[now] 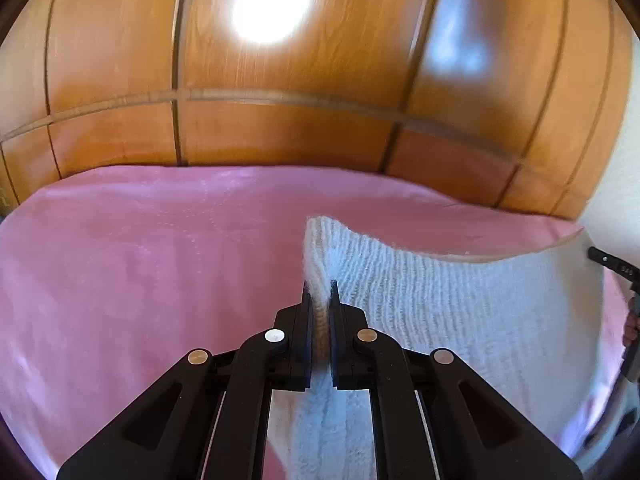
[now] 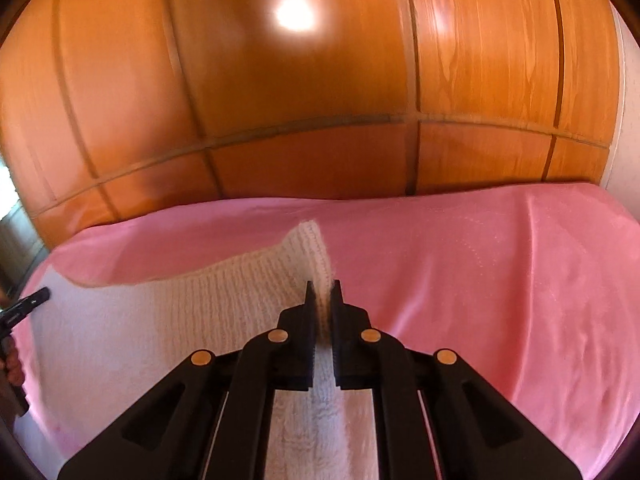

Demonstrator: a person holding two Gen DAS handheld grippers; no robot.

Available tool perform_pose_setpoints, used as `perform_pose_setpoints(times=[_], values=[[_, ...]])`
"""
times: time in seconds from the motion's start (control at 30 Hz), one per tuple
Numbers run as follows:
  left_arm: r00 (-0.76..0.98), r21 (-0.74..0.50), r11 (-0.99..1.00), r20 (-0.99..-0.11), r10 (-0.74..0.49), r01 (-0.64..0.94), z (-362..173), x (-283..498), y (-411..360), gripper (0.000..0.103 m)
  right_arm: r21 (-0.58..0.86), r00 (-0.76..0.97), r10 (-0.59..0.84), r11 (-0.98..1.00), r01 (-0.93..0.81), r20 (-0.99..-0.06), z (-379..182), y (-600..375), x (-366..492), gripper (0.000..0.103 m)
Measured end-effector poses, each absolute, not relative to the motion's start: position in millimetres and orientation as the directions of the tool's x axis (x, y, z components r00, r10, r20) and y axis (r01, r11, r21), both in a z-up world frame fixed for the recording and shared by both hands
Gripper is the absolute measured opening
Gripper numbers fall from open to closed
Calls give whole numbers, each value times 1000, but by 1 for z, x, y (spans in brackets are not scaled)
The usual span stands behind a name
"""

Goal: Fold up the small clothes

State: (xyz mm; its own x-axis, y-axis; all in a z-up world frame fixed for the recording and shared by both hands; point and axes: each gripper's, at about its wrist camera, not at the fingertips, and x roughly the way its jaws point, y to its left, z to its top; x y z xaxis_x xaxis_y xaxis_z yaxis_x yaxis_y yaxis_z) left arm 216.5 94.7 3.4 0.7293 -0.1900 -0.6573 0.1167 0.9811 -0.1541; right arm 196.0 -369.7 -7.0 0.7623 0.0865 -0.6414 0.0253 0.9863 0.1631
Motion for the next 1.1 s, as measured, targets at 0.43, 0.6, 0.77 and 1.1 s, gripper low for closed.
perform_pose_setpoints(times=[0.43,0.6,0.77,1.1], values=[[609,-47,999,-793,-21,-27,-61,264,87,19,37,672,-24,996,77,-740,-71,-360,225,36],[704,-72,997,-709,-43,-11,-22,206,94,21,71,750,69,997,-29,-658,-28,-341,174,50],[740,-95,986,-651,-167,138,-8,134,68,34,156,743,247,969,-191,-622,-20,-295,126,53],[679,9,992,-730,-78,124,-70,97,45,45,60,697,219,968,-245,-683,-107,-234,98,54]])
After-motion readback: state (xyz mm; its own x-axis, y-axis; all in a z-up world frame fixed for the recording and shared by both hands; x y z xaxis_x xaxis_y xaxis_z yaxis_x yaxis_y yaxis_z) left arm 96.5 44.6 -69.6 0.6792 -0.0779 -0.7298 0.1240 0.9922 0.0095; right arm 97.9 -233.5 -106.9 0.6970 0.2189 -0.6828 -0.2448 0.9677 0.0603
